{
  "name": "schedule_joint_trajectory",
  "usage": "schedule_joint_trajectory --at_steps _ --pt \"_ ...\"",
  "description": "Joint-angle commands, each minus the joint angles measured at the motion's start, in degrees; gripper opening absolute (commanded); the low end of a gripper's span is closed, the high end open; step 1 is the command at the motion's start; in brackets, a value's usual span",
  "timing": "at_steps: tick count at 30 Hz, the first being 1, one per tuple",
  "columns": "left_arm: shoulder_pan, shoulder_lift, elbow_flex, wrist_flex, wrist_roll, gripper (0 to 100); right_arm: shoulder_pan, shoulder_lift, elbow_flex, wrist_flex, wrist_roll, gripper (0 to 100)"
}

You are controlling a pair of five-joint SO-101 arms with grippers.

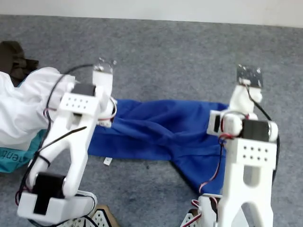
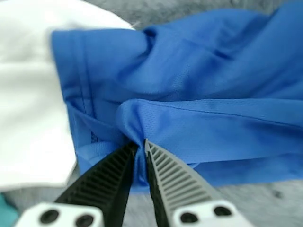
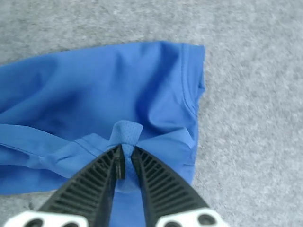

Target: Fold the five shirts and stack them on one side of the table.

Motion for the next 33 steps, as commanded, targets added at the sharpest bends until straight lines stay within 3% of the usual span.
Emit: schedule_joint_trajectory --at_steps 1,8,18,28,33 --pt "0.6 -5.3 9.6 -9.2 -6.8 1 1.9 -5.8 4.4 -1.1 4.3 0.5" --pt "-2.7 -9.7 15.8 -13.7 -11.3 2 1.9 -12.3 15.1 -1.4 5.8 0.5" --pt "-9.5 -14.1 15.9 -8.1 -11.1 27 2.0 -16.7 18.3 -1.4 5.8 0.5" --pt "-15.2 -26.7 15.3 -3.4 -11.2 27 3.8 -16.7 18.5 -0.7 6.0 0.5" --pt "-16.0 -30.8 12.8 -3.3 -10.6 27 4.9 -16.7 18.4 1.7 13.0 1.1"
